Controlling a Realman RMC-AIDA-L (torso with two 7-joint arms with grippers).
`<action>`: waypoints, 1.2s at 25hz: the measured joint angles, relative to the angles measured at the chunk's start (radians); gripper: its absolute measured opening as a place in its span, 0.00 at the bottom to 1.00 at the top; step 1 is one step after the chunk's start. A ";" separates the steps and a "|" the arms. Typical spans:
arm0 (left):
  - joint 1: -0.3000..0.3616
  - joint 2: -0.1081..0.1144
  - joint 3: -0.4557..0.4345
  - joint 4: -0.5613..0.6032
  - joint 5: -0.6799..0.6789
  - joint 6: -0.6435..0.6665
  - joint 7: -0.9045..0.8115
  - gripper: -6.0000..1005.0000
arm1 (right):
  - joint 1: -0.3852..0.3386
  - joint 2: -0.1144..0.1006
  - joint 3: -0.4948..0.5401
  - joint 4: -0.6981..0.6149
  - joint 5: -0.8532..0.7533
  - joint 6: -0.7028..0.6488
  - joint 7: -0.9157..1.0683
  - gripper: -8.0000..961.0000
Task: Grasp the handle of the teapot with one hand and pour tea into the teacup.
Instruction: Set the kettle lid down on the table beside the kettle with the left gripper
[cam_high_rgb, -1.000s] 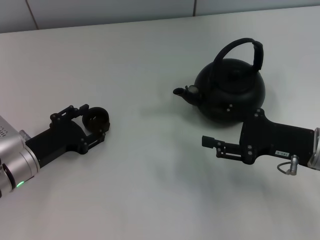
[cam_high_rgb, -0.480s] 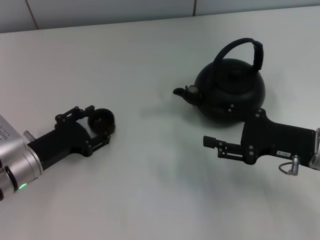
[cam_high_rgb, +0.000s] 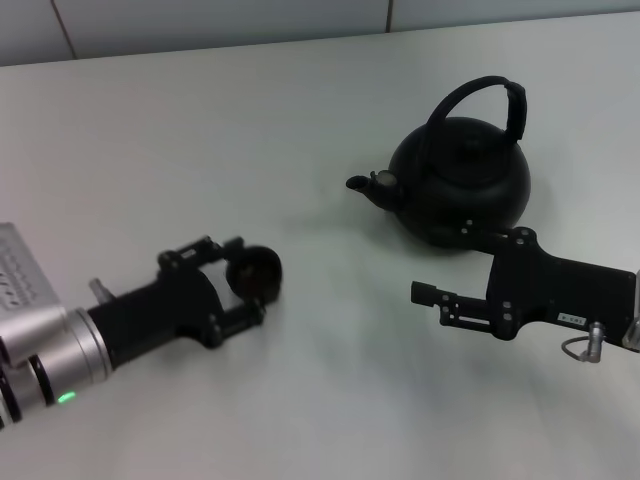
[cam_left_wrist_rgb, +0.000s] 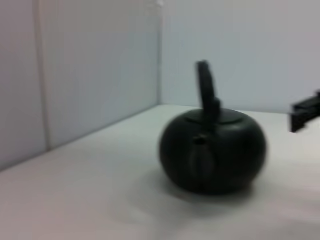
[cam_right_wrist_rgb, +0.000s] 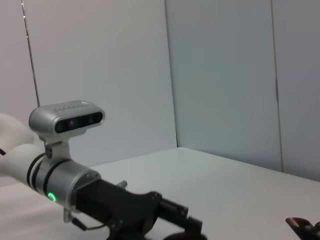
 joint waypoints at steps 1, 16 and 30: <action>0.003 0.000 0.097 0.022 0.000 0.007 -0.045 0.69 | 0.000 0.000 0.000 0.000 0.000 0.000 0.000 0.74; 0.047 0.000 0.289 0.129 -0.010 0.028 -0.104 0.68 | -0.019 0.002 -0.007 0.005 -0.004 -0.008 0.000 0.74; 0.072 0.000 0.292 0.129 -0.010 0.005 -0.104 0.69 | -0.021 0.002 -0.009 0.003 -0.006 -0.008 0.000 0.74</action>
